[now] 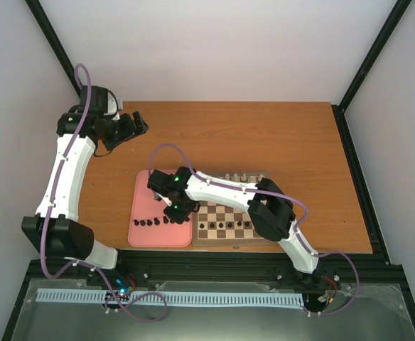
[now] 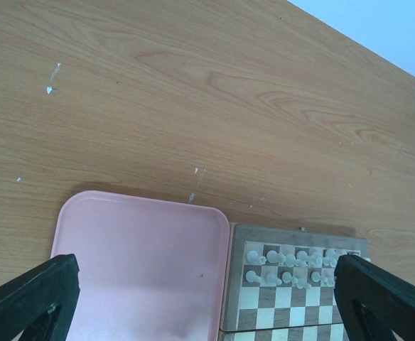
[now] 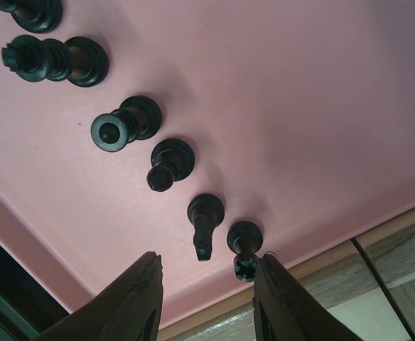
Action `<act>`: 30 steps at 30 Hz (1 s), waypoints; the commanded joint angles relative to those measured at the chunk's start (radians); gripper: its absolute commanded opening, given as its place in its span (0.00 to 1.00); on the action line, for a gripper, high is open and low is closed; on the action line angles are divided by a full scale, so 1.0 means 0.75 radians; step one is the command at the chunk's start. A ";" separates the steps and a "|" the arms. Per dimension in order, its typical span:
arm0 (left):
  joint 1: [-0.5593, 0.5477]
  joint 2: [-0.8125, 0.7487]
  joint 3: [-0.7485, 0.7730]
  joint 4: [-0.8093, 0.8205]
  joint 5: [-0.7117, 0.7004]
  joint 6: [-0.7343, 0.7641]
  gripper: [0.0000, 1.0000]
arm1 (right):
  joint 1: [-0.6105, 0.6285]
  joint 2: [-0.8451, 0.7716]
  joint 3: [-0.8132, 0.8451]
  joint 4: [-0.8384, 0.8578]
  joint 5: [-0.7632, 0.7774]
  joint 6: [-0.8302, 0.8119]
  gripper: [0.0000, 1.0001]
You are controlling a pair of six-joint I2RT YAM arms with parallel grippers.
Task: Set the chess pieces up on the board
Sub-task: Pick up the chess piece from the storage box.
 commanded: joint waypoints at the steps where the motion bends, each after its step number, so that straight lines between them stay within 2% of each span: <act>1: -0.008 0.001 0.021 0.011 -0.005 0.020 1.00 | 0.006 0.006 0.016 -0.033 0.043 -0.028 0.37; 8: -0.007 -0.005 0.011 0.012 -0.008 0.022 1.00 | -0.044 -0.110 -0.109 0.049 0.009 0.021 0.37; 30: -0.007 0.018 0.021 0.014 -0.003 0.021 1.00 | -0.067 -0.062 -0.105 0.038 -0.033 -0.016 0.33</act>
